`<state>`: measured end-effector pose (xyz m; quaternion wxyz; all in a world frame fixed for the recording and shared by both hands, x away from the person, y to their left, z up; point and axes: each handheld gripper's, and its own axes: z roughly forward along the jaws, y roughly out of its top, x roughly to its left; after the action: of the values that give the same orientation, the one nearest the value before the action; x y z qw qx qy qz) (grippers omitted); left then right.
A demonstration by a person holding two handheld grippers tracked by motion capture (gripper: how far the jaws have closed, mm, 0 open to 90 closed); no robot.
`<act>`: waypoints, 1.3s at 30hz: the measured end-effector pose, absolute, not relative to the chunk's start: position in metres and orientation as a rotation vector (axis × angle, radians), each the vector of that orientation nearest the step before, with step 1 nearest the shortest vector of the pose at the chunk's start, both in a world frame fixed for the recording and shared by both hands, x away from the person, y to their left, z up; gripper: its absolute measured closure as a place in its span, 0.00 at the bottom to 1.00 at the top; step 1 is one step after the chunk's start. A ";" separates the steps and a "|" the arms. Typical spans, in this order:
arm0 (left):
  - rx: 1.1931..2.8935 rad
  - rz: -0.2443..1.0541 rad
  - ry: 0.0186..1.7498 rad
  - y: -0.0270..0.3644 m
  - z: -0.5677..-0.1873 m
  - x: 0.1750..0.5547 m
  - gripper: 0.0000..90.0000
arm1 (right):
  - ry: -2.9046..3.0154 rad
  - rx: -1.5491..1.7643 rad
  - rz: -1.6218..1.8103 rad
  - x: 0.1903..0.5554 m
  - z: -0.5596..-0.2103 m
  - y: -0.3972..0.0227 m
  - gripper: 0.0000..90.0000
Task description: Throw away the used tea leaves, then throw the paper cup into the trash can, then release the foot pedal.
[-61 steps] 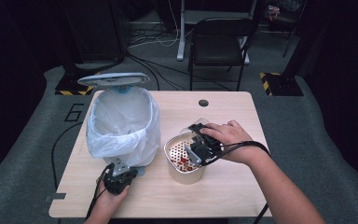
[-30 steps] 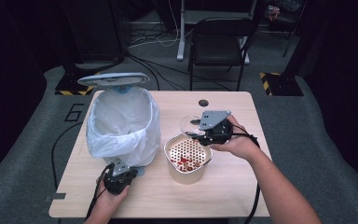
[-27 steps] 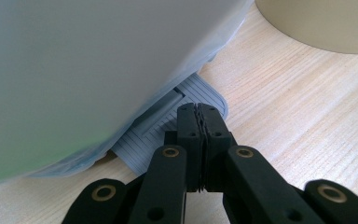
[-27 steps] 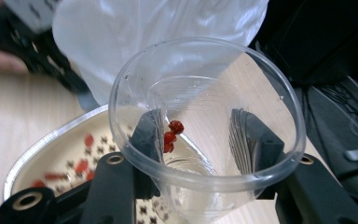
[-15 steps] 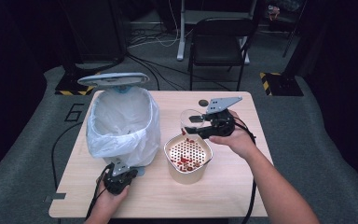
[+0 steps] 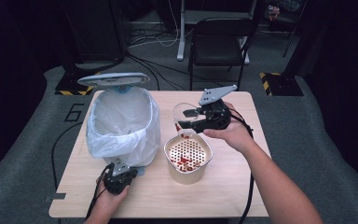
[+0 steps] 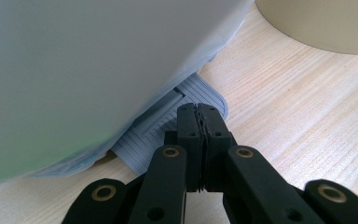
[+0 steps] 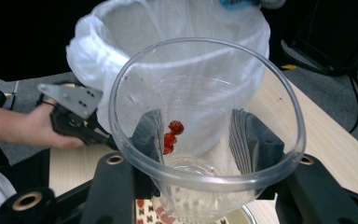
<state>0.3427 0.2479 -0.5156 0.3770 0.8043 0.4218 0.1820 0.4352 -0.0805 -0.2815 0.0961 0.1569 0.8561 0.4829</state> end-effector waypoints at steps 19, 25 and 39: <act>2.020 0.465 1.097 0.246 -0.517 0.342 0.98 | 2.563 0.398 1.418 0.427 -0.240 -0.032 0.61; 2.014 0.460 1.095 0.246 -0.517 0.343 0.98 | 2.570 0.399 1.421 0.431 -0.240 -0.020 0.61; 2.026 0.455 1.091 0.247 -0.516 0.343 0.98 | 2.563 0.432 1.454 0.449 -0.247 0.012 0.60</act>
<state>0.3427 0.2470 -0.5161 0.3875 0.7962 0.4288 0.1790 0.4490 0.0124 -0.2467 0.0816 0.1447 0.8576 0.4867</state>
